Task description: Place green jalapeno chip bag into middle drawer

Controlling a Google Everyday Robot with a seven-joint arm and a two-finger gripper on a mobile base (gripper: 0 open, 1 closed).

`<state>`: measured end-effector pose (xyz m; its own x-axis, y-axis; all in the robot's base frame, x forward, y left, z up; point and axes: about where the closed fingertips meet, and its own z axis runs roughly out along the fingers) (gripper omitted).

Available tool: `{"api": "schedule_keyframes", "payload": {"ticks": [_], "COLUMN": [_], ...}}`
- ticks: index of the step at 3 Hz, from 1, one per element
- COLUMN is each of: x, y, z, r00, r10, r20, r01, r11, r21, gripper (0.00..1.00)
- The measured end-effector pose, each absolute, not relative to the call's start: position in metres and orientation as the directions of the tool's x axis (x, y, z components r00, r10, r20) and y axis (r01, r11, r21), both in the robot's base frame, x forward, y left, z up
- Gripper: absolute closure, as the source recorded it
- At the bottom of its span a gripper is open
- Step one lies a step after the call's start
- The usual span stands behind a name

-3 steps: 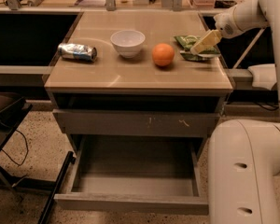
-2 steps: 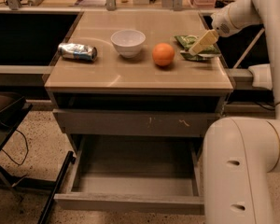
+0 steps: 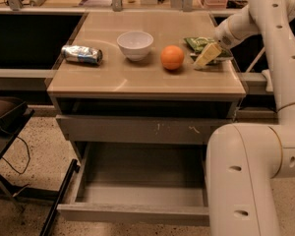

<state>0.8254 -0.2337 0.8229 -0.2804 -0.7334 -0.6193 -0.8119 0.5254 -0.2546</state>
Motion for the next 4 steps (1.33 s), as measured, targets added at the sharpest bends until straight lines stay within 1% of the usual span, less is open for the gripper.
{"api": "schedule_keyframes", "payload": {"ticks": [1,4], "x": [0.8255,0.8236], "y": [-0.2337,-0.2343], "z": [0.8227,0.8247], "r00": [-0.281,-0.281], "r10": [-0.733,-0.734], "r20": [-0.619,-0.618], "r01": [-0.812,-0.812], "r11": [0.525,0.525], "r21": [-0.254,-0.254], "gripper": [0.19,0.88]}}
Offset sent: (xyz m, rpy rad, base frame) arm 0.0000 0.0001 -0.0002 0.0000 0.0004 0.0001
